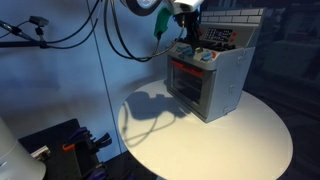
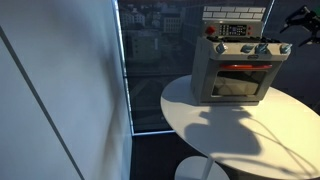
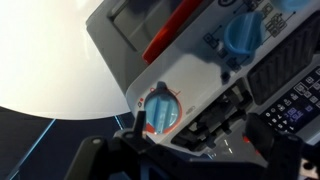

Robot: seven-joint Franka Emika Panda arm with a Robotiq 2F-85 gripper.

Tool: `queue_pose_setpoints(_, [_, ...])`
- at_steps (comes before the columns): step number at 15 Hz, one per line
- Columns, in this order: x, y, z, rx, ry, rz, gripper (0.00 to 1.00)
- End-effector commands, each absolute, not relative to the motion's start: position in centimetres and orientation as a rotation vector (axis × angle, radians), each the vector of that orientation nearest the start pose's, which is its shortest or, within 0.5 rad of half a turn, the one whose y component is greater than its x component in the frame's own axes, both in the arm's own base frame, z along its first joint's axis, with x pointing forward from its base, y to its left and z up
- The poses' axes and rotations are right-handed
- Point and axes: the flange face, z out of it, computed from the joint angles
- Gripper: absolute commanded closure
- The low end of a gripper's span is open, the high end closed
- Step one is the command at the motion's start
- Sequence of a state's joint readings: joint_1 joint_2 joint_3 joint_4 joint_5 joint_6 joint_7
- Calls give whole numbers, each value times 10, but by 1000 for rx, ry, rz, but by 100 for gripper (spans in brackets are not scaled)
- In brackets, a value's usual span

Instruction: Turn the right knob anticlockwise

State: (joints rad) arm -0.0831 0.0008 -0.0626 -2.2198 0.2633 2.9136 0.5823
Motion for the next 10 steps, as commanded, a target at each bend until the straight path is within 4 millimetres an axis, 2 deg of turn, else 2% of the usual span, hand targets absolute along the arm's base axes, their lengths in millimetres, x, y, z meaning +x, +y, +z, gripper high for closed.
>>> queue_pose_setpoints(1, [576, -112, 458, -2351, 1323, -928, 0])
queue_pose_setpoints(10, [586, -124, 455, -2310, 1390, -938, 0])
